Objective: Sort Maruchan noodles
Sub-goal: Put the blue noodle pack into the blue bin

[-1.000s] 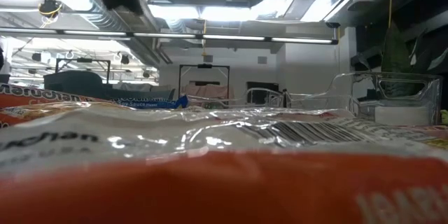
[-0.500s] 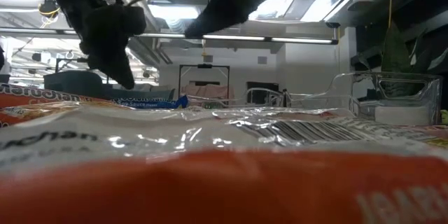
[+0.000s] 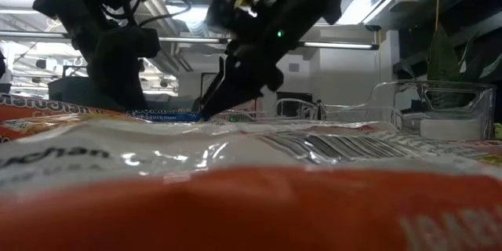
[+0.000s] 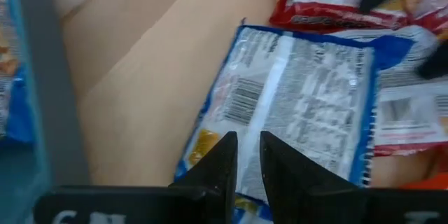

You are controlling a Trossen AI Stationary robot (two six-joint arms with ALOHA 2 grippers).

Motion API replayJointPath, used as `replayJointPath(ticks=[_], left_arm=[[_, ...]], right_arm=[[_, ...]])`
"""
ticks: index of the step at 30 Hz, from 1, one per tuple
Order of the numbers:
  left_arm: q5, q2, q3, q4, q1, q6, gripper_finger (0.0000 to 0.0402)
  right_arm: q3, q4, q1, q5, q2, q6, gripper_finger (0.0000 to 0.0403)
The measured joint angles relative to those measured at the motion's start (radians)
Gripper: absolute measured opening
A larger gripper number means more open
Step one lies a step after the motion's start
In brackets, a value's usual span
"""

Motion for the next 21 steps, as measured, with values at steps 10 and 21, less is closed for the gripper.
replayJointPath(ticks=[10,21], left_arm=[[0.004,0.017,0.001,0.020,0.000,-0.019,0.0056],[0.030,0.034,0.001,0.019,0.000,-0.022,0.0056]], right_arm=[[0.001,0.144,0.000,-0.005,0.050,-0.037,0.0321],[0.001,0.159,-0.006,0.081,0.097,-0.052,0.0301]])
